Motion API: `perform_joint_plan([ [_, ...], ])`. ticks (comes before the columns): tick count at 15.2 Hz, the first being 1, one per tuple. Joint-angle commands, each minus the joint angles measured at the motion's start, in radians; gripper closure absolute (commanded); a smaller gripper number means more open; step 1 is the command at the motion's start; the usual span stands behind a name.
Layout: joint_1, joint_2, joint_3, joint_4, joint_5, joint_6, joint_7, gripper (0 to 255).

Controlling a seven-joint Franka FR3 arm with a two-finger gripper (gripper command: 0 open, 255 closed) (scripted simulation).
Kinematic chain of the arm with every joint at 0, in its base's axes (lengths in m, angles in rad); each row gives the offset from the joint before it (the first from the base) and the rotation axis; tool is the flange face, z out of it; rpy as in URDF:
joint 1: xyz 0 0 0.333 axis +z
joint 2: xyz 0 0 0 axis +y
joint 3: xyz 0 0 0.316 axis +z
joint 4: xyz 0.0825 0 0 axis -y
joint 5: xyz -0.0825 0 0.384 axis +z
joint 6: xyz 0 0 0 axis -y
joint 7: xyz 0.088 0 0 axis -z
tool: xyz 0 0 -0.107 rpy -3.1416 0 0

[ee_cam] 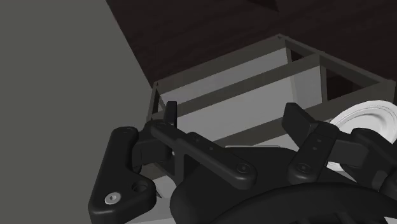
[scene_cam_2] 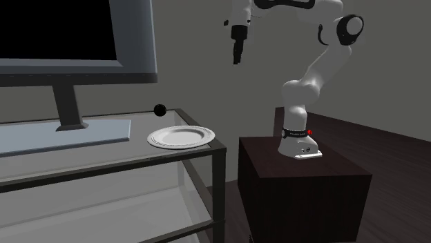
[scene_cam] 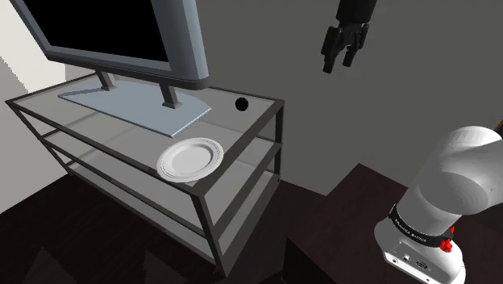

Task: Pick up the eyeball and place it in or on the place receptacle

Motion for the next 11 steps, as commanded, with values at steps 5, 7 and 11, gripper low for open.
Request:
perform_joint_plan([
  [5, 0.006, 0.11, 0.023, 0.002, -0.005, 0.126, 0.008, 0],
  [7, 0.009, 0.17, 0.034, 0.012, -0.009, 0.185, 0.013, 0],
  [11, 0.011, 0.298, 0.055, 0.048, -0.022, 0.293, 0.026, 0],
])
